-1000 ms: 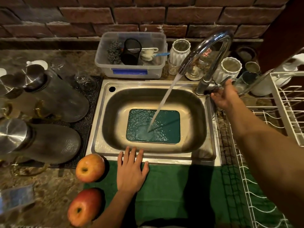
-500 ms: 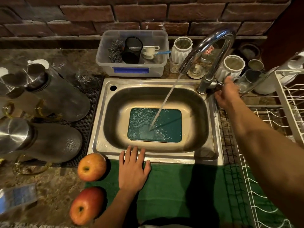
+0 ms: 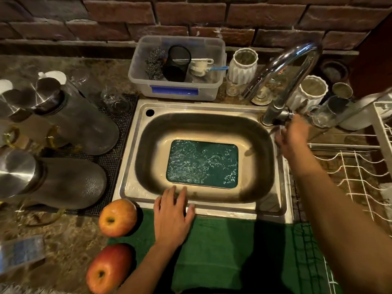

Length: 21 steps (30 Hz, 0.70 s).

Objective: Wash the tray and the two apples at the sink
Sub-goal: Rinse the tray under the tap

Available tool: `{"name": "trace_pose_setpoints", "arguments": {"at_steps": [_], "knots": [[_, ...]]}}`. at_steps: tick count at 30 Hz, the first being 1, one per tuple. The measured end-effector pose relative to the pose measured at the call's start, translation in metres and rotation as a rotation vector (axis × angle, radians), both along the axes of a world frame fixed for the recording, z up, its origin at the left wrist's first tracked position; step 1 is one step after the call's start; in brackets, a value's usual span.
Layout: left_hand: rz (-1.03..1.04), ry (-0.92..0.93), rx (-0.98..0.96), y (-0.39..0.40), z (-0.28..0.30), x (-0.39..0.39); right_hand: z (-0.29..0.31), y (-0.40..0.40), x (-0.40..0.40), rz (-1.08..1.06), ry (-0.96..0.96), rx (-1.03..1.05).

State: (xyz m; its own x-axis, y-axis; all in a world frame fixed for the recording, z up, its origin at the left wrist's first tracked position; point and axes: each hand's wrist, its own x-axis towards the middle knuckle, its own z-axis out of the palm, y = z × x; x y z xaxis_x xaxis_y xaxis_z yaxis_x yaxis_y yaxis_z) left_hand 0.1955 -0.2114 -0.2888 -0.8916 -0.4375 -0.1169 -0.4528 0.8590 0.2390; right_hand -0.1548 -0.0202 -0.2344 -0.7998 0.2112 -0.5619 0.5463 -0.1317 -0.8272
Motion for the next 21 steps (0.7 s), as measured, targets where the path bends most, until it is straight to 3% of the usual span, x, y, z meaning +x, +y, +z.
{"name": "trace_pose_setpoints", "arguments": {"at_steps": [2,5,9,15,21], "knots": [[0.084,0.050,0.093,-0.011,0.004,-0.020,-0.014,-0.004,0.016,0.022,0.062,0.125],[0.240,0.110,0.390,-0.035,0.001,-0.057,-0.036,-0.015,0.049,0.140,0.079,0.150],[0.499,0.057,0.714,-0.075,-0.018,-0.103,-0.070,-0.028,0.081,0.305,-0.101,0.150],[0.663,-0.082,0.795,-0.111,-0.058,-0.136,-0.114,-0.038,0.095,0.299,-0.316,0.192],[0.768,-0.045,0.836,-0.127,-0.091,-0.145,-0.141,-0.050,0.099,0.297,-0.370,0.248]]}}
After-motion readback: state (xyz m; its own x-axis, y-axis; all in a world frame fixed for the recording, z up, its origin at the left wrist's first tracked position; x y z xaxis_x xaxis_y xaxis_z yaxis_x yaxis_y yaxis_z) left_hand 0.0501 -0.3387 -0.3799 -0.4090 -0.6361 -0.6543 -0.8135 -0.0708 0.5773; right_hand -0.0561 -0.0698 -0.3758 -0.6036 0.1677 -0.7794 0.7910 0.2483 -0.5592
